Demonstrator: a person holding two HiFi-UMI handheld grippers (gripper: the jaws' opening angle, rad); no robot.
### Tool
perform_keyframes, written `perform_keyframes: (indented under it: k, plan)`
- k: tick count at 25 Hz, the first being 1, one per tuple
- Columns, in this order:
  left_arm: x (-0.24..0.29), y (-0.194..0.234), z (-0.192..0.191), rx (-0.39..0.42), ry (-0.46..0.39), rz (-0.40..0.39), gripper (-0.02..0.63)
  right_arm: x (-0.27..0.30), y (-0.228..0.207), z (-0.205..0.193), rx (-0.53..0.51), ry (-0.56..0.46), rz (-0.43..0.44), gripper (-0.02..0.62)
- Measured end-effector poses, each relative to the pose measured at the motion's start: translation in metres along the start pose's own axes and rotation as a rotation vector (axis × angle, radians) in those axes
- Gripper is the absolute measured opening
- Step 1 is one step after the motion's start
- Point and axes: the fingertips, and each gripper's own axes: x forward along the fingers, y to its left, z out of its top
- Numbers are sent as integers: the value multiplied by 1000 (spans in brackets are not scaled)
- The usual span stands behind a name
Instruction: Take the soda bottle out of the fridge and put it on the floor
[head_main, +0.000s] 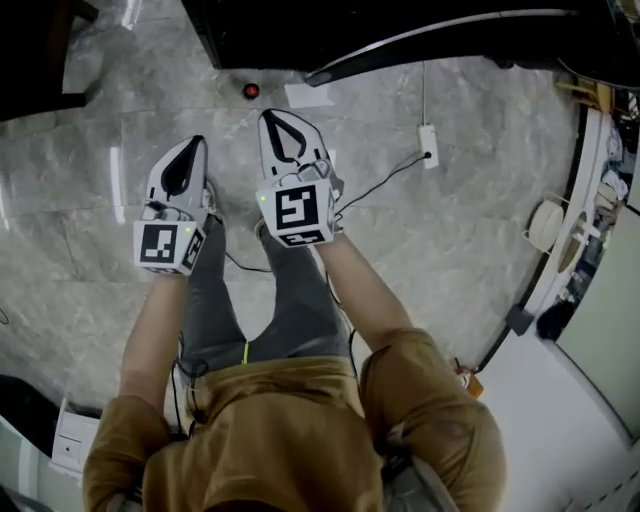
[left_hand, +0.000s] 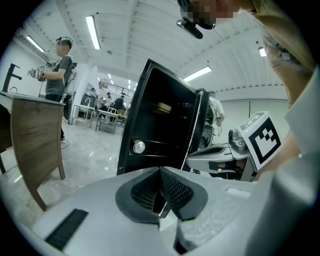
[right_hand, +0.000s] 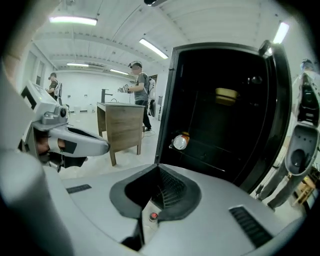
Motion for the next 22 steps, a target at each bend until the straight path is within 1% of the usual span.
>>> perform_keyframes:
  k: [4,8,12,14,17,22]
  plan:
    - [-15,-31,70,23,-36,-16,2,-50,-20,53,24,-37,-29,2]
    - [-42,-74,128,33,-59,-34,2,-114,-34,99,70,-74,-48,2]
    - [-86,-128,203,87,-101,-52,2,-196,-44,163,102,-163,-81,2]
    - [-99,-151,235,108,-116,-58,2,-226,-55,188,121,-196,-95,2]
    - [-112,-166,269,134,-144,-68,2,-249,-63,215,144,-237,-101,2]
    - [-118,-167,296,171,-208,-85,2,-255,-73,235,128,-303,-131,2]
